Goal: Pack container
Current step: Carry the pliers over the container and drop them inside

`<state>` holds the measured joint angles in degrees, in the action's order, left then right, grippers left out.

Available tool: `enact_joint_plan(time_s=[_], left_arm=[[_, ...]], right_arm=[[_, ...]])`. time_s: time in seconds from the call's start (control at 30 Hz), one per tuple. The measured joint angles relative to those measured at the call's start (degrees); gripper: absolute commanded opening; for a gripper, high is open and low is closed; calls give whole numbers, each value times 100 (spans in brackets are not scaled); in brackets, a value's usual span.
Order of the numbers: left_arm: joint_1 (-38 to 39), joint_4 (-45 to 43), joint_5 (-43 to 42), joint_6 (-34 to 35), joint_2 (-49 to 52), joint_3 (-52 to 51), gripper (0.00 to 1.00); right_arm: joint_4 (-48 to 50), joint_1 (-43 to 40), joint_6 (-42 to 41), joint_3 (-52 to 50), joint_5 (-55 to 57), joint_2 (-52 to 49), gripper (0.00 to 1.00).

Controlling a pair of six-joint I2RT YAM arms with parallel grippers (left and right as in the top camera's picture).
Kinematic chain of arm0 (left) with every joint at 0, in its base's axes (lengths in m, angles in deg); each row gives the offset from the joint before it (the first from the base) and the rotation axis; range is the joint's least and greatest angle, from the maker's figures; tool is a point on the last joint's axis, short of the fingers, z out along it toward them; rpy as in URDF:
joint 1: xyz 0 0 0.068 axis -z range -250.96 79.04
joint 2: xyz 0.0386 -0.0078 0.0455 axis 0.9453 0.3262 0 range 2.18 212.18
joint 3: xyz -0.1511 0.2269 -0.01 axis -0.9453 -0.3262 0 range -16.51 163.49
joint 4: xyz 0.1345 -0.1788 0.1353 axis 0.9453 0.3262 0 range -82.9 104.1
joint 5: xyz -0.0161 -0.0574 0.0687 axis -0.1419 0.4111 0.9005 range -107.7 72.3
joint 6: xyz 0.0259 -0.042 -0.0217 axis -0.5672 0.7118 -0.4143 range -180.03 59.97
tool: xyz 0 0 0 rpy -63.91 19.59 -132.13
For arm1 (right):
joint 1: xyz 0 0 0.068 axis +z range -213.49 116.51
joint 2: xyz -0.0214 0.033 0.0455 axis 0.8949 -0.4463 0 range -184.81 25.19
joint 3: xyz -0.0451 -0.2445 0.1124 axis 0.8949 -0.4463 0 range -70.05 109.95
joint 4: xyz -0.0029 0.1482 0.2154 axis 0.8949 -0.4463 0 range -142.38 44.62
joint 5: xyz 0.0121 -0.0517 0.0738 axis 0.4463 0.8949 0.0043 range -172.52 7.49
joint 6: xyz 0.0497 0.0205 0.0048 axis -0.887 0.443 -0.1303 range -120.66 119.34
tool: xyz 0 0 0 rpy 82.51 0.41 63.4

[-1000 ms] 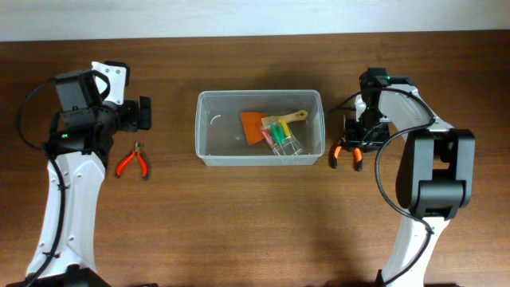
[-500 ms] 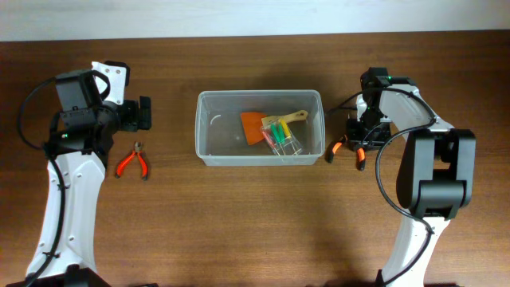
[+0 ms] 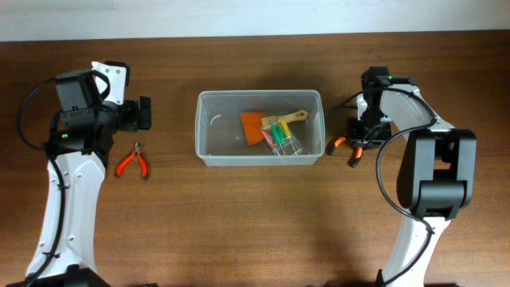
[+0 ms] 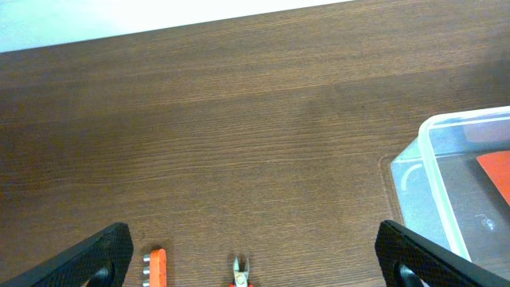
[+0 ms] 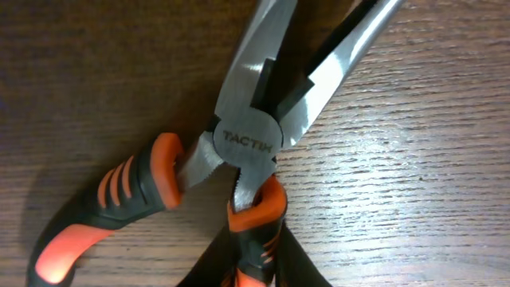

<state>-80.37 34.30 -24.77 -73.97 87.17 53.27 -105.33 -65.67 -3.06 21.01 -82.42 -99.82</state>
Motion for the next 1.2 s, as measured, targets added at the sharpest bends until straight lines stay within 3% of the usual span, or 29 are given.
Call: enact_joint_plan(time_s=[0.27,0.53,0.77,0.93,1.2], left_arm=[[0,0,-2,0,0,0,99],[0,0,-2,0,0,0,99],[0,0,-2,0,0,0,99],[0,0,-2,0,0,0,99],[0,0,-2,0,0,0,99]], right_arm=[[-573,-348,-59,723,-7,-240,8],[-1742,-195,-63,2997,17,-286,6],[-2214,704,63,4955,37,-284,4],[-2223,1665,911,5386,-39,-278,4],[-2146,3003,3298,4900,-472,-280,4]])
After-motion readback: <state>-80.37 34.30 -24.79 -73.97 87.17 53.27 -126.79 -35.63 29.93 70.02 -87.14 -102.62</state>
